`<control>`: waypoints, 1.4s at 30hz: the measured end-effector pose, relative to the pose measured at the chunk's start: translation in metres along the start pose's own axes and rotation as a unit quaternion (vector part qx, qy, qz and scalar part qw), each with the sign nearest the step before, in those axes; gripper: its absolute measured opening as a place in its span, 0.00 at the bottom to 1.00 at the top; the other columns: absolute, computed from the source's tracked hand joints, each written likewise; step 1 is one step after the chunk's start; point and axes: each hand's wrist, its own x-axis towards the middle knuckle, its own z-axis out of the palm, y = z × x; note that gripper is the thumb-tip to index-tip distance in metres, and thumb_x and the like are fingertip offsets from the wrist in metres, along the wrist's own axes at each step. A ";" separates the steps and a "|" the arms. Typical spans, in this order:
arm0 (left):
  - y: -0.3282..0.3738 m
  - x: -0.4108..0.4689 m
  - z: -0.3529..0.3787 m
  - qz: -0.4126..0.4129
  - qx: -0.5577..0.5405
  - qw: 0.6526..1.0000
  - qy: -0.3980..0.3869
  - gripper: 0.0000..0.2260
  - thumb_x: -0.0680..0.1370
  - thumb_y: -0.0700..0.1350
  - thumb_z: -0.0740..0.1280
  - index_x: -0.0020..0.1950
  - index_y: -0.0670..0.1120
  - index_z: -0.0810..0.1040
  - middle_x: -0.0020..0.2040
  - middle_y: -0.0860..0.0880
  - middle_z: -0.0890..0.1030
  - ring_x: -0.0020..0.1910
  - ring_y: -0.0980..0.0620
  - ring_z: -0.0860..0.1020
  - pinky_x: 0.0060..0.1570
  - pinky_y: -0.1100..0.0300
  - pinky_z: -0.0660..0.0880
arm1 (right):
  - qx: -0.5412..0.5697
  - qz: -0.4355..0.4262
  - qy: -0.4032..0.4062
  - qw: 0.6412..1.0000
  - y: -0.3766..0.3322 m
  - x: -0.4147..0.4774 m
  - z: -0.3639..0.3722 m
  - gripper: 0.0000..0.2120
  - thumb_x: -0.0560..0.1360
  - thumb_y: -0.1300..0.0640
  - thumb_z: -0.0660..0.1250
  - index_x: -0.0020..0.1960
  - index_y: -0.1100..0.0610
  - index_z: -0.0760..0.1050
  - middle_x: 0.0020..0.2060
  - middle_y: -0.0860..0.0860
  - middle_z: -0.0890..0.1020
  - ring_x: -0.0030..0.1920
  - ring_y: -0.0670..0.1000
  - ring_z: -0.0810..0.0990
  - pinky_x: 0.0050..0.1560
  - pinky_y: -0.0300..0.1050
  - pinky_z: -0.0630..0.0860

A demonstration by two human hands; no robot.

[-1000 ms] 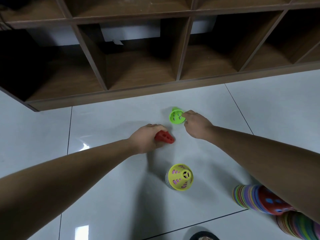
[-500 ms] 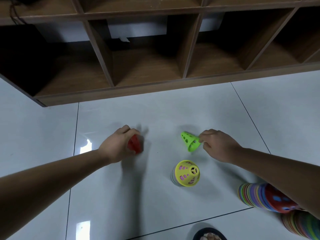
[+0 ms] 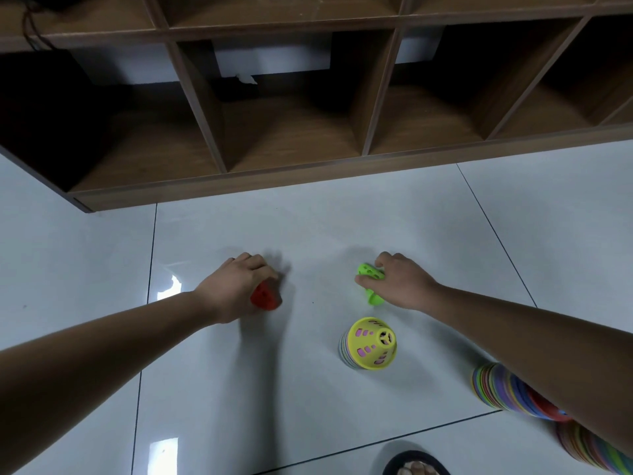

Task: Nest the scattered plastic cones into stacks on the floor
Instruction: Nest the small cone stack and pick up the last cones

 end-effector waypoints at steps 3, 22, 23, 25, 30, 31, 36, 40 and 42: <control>-0.001 -0.001 0.000 -0.003 0.005 1.000 0.008 0.23 0.72 0.66 0.75 0.64 0.60 0.79 0.57 0.58 0.77 0.55 0.50 0.75 0.55 0.54 0.76 | -0.032 0.017 -0.023 0.999 0.002 0.001 0.003 0.31 0.73 0.31 0.70 0.63 0.53 0.72 0.57 0.54 0.75 0.56 0.56 0.77 0.51 0.49 0.74; 0.170 -0.026 -0.087 0.052 -0.368 0.908 0.194 0.16 0.83 0.52 0.72 0.69 0.49 0.75 0.70 0.55 0.75 0.69 0.51 0.77 0.66 0.53 0.77 | 0.322 0.007 0.108 0.941 -0.014 -0.110 -0.055 0.13 0.75 0.43 0.74 0.53 0.48 0.76 0.48 0.47 0.82 0.50 0.48 0.80 0.45 0.47 0.72; 0.180 -0.028 -0.089 0.061 -0.369 0.907 0.194 0.17 0.83 0.52 0.71 0.69 0.49 0.75 0.71 0.55 0.74 0.70 0.51 0.76 0.67 0.53 0.76 | 0.356 0.000 0.121 0.927 -0.013 -0.118 -0.059 0.15 0.74 0.42 0.75 0.54 0.48 0.77 0.49 0.48 0.83 0.52 0.49 0.81 0.48 0.48 0.74; 0.195 -0.032 -0.087 0.078 -0.366 0.909 0.182 0.18 0.83 0.54 0.70 0.70 0.49 0.75 0.71 0.55 0.73 0.72 0.52 0.75 0.67 0.56 0.75 | 0.422 -0.020 0.153 0.894 -0.010 -0.134 -0.064 0.18 0.71 0.41 0.75 0.55 0.49 0.77 0.50 0.48 0.84 0.55 0.51 0.83 0.55 0.51 0.78; 0.206 -0.035 -0.064 0.092 -0.345 0.923 0.146 0.18 0.83 0.57 0.71 0.70 0.54 0.75 0.69 0.58 0.72 0.70 0.58 0.74 0.66 0.59 0.74 | 0.463 -0.086 0.193 0.861 -0.010 -0.176 -0.062 0.14 0.74 0.43 0.74 0.55 0.47 0.77 0.49 0.47 0.85 0.54 0.52 0.84 0.58 0.53 0.79; 0.206 -0.036 -0.059 0.090 -0.344 0.925 0.136 0.17 0.82 0.57 0.72 0.70 0.55 0.75 0.68 0.59 0.72 0.69 0.58 0.74 0.65 0.59 0.75 | 0.462 -0.107 0.188 0.860 -0.012 -0.184 -0.058 0.13 0.75 0.44 0.75 0.56 0.46 0.76 0.49 0.47 0.85 0.54 0.53 0.84 0.58 0.54 0.79; 0.202 -0.038 -0.032 0.060 -0.338 0.936 0.084 0.23 0.80 0.58 0.75 0.73 0.57 0.74 0.67 0.61 0.73 0.68 0.58 0.76 0.65 0.57 0.77 | 0.378 -0.176 0.165 0.894 -0.019 -0.204 -0.032 0.17 0.77 0.52 0.77 0.63 0.46 0.76 0.55 0.44 0.85 0.60 0.48 0.82 0.62 0.44 0.77; 0.200 -0.040 -0.017 -0.037 -0.415 0.909 0.010 0.30 0.73 0.61 0.80 0.72 0.63 0.71 0.68 0.63 0.78 0.68 0.64 0.77 0.65 0.55 0.79 | 0.293 -0.185 0.134 0.929 -0.014 -0.201 -0.007 0.22 0.77 0.46 0.77 0.67 0.42 0.74 0.61 0.40 0.81 0.65 0.45 0.79 0.65 0.46 0.75; 0.199 -0.041 -0.011 -0.061 -0.442 0.894 -0.033 0.32 0.73 0.58 0.82 0.72 0.62 0.70 0.67 0.63 0.80 0.66 0.64 0.79 0.65 0.54 0.80 | 0.259 -0.172 0.125 0.942 -0.008 -0.197 0.005 0.25 0.76 0.45 0.77 0.69 0.39 0.72 0.63 0.36 0.78 0.66 0.40 0.75 0.66 0.40 0.73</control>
